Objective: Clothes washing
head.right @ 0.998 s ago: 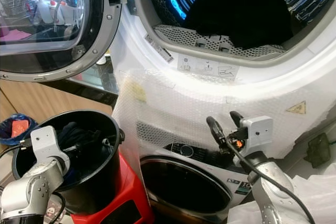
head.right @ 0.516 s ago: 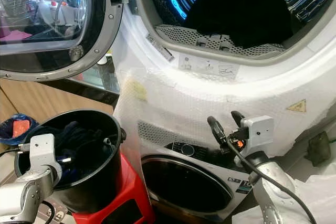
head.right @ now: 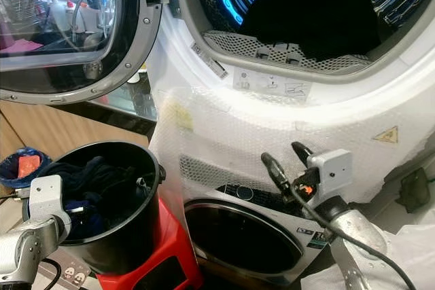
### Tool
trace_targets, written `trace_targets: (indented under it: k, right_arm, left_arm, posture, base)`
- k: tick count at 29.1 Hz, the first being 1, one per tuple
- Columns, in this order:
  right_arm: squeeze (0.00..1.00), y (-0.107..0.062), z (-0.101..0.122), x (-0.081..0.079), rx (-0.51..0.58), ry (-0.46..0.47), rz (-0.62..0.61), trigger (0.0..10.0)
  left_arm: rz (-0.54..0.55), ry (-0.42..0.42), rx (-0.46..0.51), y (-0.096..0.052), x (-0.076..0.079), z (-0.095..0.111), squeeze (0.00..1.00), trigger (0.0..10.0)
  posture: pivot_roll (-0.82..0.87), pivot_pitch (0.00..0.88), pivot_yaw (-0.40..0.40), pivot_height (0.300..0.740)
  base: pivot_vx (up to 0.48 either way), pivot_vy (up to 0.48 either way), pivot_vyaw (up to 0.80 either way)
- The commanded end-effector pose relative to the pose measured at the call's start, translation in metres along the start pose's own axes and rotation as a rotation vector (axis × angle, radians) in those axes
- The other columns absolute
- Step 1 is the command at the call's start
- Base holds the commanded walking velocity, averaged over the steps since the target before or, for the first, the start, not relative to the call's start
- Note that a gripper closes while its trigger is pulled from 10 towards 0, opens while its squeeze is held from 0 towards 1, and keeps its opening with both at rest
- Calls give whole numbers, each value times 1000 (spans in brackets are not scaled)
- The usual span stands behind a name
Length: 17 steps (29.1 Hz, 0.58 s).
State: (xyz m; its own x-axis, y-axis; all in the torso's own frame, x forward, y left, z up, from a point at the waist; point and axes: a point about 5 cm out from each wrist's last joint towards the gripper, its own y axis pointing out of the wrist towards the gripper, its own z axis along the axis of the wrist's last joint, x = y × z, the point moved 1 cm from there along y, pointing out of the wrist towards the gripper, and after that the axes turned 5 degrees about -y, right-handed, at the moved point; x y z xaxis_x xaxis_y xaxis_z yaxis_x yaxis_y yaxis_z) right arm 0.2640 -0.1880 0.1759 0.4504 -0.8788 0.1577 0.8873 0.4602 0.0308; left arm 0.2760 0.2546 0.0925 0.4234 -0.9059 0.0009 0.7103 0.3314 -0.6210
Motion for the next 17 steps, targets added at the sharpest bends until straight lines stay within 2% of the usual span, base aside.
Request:
trace_targets:
  k: [1,7,17]
  right_arm:
    - [0,-1,7,-4,13,-6,39,10000]
    - [0,-3,8,-16,11,-31,129,10000]
    - [0,-5,7,-17,-9,-31,142,10000]
  left_arm:
    - [1,-21,-30,3,-2,-1,0,10000]
    - [0,-23,-35,5,-2,1,0,10000]
    - [-2,-9,-52,7,-1,-4,0,10000]
  posture:
    - [6,116,-3,740]
    - [5,111,-3,740]
    - [0,108,-3,740]
  base:
    - [0,0,0]
    - [0,0,0]
    - [0,0,0]
